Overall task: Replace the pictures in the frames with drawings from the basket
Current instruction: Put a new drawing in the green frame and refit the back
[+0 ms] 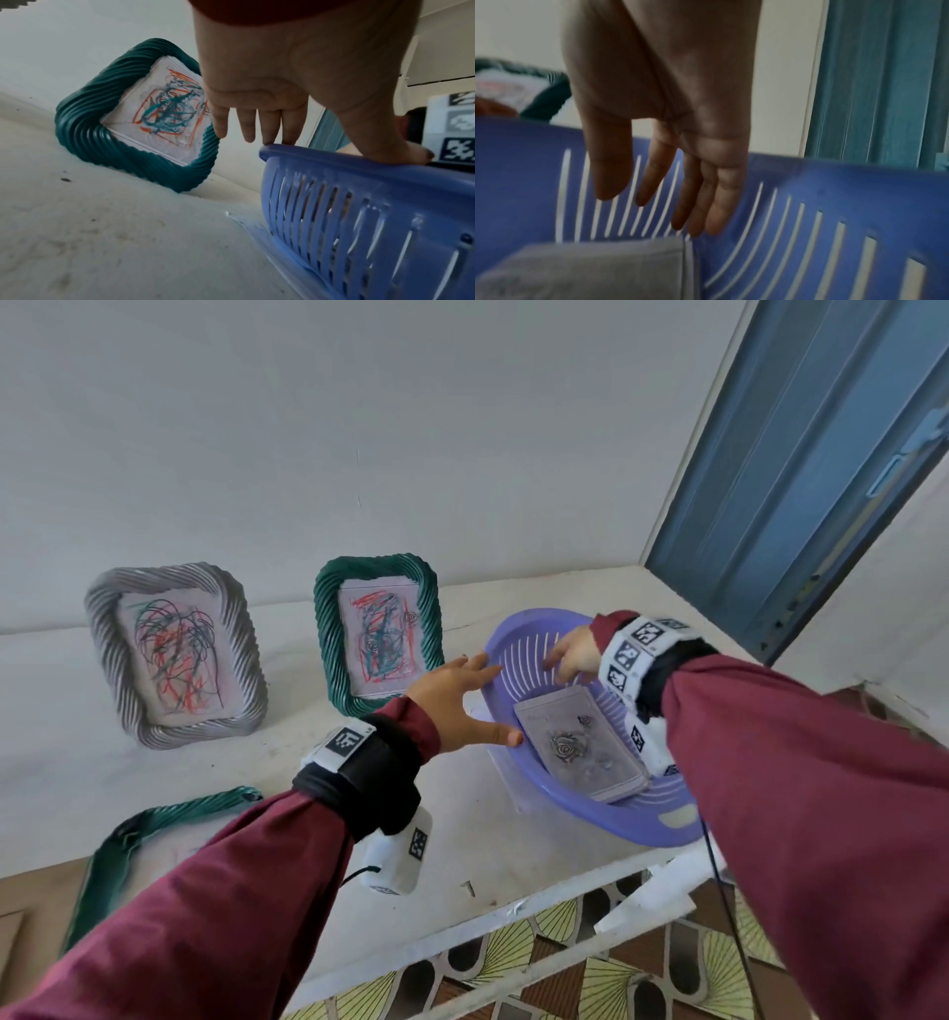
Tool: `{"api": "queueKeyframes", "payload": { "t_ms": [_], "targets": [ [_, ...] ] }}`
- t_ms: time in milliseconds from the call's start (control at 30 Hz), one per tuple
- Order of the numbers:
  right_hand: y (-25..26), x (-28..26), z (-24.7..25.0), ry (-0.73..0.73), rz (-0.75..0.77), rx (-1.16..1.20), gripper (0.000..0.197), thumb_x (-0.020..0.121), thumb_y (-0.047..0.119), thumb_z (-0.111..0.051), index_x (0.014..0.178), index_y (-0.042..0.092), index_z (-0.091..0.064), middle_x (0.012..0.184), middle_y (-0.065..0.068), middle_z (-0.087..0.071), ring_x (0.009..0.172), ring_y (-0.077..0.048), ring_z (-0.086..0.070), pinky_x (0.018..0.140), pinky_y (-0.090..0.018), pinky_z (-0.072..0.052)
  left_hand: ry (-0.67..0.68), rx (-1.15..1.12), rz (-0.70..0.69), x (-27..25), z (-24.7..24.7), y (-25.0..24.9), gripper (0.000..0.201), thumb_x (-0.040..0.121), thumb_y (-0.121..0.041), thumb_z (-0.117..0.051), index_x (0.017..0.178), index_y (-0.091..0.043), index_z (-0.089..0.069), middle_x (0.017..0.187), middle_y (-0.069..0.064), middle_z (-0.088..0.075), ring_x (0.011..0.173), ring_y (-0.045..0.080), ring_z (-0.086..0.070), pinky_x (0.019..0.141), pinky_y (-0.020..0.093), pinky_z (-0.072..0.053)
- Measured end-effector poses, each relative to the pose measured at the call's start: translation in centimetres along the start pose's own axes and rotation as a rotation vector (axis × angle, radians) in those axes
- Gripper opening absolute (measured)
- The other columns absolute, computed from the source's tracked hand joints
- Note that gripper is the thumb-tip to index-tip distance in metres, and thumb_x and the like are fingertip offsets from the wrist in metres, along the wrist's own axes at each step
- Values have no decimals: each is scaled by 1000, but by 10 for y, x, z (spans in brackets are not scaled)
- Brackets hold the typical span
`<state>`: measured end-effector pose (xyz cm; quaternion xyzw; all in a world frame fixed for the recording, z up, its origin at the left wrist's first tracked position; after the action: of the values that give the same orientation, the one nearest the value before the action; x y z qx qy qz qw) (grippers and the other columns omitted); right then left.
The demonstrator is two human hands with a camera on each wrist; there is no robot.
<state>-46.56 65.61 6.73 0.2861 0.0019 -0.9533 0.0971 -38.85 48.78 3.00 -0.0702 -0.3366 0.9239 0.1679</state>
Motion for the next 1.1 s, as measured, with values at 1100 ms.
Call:
{"api": "queueKeyframes", "payload": {
  "t_ms": [1100],
  "targets": [
    [-16,-84,39,-573,320,617,29,78,-1,-67,101,15,-65,70,0,-65,63,-8,-58,68,-23,-51,-269,-308,-62,-6,-2,-19,89,78,-20,-72,145,-20,-14,142,1,-42,131,12,-37,96,13,-24]
  ]
}}
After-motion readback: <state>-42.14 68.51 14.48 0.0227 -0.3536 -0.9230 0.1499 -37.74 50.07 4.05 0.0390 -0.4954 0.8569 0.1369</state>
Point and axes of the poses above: each hand's wrist, its own x-axis towards the middle knuckle, its own z-axis out of the back of the hand, y = z × x, the point moved 3 cm from there along x, towards the middle knuckle
